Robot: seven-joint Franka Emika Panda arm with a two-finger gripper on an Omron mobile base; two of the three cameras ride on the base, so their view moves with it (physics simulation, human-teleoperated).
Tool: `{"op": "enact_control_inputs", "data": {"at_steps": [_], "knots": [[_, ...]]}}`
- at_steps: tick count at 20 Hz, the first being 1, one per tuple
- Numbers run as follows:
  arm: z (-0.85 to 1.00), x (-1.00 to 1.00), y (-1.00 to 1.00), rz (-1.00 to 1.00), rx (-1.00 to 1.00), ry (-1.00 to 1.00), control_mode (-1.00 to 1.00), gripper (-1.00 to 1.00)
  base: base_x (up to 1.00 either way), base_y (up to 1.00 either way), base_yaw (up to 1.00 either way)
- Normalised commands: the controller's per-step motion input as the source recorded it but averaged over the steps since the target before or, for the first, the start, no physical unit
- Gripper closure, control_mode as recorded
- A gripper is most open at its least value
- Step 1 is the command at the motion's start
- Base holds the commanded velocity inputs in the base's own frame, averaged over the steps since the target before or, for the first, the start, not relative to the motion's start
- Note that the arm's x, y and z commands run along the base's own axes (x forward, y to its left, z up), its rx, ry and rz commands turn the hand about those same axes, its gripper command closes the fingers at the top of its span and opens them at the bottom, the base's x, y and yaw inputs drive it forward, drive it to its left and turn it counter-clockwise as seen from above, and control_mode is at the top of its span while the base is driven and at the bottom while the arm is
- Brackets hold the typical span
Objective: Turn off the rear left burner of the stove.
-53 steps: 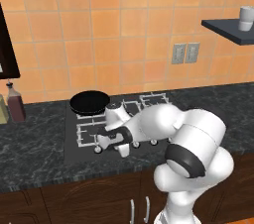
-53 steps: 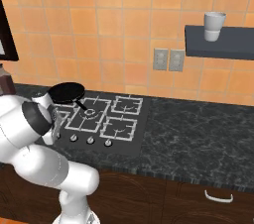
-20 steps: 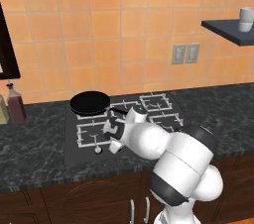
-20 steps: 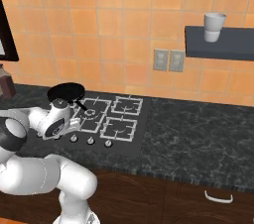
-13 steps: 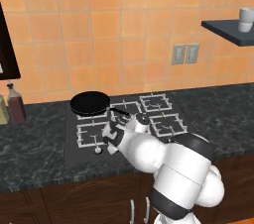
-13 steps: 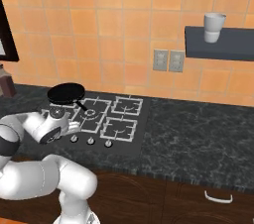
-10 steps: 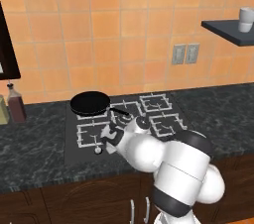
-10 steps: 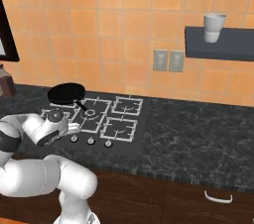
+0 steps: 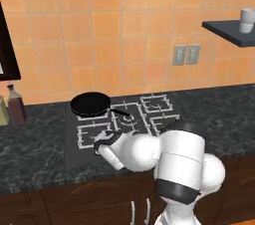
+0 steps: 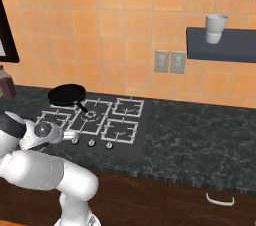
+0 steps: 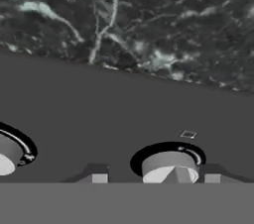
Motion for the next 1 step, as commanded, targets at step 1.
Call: {"op": "enact_control_inputs", "data": {"at_steps": [1], "knots": [[0.00,0.00,0.00,-1.00,0.00,0.09,-1.00,1.00,0.00,0.00,0.00]]}}
